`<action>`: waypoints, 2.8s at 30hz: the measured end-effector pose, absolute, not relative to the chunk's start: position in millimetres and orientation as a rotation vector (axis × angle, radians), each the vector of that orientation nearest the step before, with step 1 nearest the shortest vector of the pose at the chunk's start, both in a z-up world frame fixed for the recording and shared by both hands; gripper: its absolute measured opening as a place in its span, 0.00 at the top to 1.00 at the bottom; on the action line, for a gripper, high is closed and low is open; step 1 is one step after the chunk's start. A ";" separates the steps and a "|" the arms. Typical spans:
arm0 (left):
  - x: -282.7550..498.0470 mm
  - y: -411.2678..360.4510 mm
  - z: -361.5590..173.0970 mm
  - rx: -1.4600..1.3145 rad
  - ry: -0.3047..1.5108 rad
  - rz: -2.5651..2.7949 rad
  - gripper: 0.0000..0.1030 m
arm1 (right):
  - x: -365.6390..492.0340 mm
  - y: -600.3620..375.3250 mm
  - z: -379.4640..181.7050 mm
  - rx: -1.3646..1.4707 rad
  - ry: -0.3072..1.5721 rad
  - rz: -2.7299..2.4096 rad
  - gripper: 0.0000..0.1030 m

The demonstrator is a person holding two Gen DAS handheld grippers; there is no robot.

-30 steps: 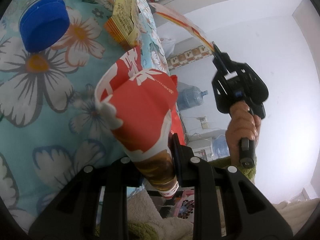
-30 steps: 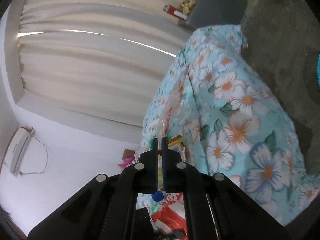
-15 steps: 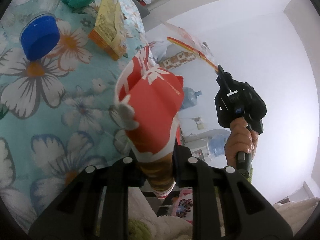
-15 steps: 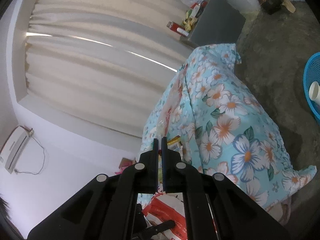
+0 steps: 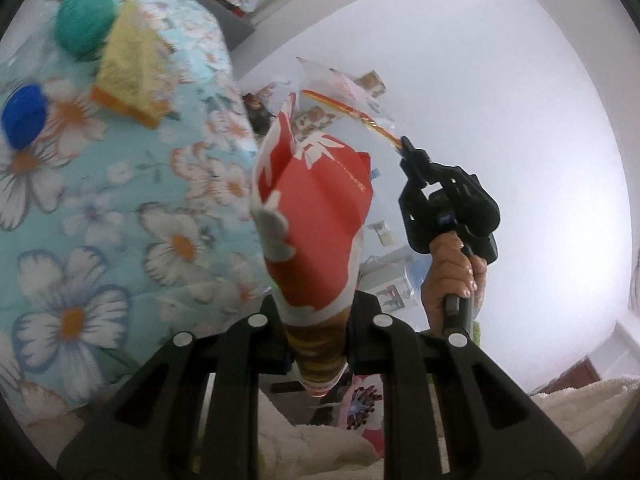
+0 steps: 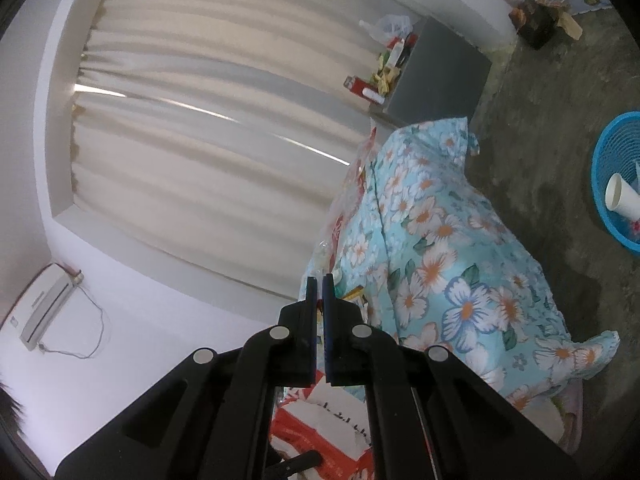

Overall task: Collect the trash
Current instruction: 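Carry the held bags from the bed toward the blue wastebasket with both tools, then open both grippers over the blue wastebasket to drop the bags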

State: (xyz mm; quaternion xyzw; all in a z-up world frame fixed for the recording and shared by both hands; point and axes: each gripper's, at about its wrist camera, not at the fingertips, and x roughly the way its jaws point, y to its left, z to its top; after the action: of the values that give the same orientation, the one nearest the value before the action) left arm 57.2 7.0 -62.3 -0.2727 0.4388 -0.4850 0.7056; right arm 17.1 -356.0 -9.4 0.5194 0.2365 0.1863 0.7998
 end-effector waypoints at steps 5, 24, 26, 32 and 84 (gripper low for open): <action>61.1 -9.1 -47.6 -0.540 0.959 -1.109 0.84 | 0.0 -373.7 -11.2 1.131 0.465 0.379 0.97; 135.7 -177.0 -1.3 -0.031 0.979 -1.089 0.84 | -63.1 -478.1 -31.0 1.046 0.384 -0.039 0.97; 148.8 -210.1 -4.4 0.037 1.014 -1.083 0.84 | -62.5 -488.8 -37.6 1.018 0.404 -0.113 0.97; 183.9 -317.9 -36.7 0.217 1.126 -1.104 0.84 | -43.7 -514.4 -81.8 0.963 0.529 -0.297 0.97; 132.4 -230.6 68.8 0.061 0.817 -0.912 0.19 | 1.4 -404.5 -27.7 0.631 0.532 -0.487 0.14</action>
State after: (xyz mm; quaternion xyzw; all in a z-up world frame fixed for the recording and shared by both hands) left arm 132.4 -230.6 68.8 0.0284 0.3834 -0.4282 0.8178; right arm 1.4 -404.5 -27.7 0.3038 0.2560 -0.2344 0.8873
